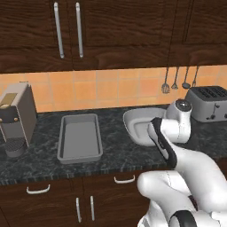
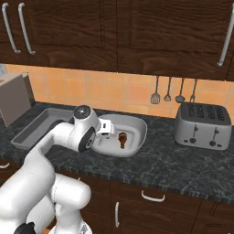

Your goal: Place one potato and one chicken drumstick in each tupperware on the nearby counter, to pack two identical lunches.

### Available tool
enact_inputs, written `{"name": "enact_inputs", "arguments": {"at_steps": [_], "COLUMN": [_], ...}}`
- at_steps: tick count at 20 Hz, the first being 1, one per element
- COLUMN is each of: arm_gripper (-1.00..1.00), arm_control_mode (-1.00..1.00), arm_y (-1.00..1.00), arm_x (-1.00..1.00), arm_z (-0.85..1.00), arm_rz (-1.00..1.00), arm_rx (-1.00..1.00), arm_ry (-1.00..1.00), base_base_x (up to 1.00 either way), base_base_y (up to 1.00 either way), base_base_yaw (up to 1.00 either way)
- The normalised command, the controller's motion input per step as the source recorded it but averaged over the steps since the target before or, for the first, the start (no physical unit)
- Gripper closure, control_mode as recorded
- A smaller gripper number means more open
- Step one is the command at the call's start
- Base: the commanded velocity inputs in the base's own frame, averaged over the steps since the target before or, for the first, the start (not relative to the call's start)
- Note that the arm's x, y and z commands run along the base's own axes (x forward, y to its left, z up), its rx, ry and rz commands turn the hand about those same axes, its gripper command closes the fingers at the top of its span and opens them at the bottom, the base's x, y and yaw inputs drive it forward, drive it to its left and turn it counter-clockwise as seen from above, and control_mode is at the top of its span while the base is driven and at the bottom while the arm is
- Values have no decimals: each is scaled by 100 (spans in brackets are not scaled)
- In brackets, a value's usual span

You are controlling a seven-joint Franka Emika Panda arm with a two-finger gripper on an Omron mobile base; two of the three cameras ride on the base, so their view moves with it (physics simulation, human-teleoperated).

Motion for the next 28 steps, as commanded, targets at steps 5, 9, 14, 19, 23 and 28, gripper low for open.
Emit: {"name": "enact_inputs", "arguments": {"at_steps": [5, 9, 14, 19, 23, 28], "arm_gripper": [-100, -100, -100, -100, -100, -100], "arm_control_mode": [100, 100, 100, 100, 100, 100], "arm_y": [19, 0, 0, 0, 0, 0], "arm_x": [-73, 0, 0, 0, 0, 0], "arm_z": [10, 0, 0, 0, 0, 0], "arm_rz": [2, 0, 0, 0, 0, 0], "arm_rx": [0, 0, 0, 0, 0, 0], "arm_ry": [-2, 0, 0, 0, 0, 0], "base_base_x": [-20, -100, -75, -4, 3, -1], "base_base_y": [4, 12, -66, -100, -100, -100], "base_base_yaw": [1, 3, -18, -17, -4, 0]}}
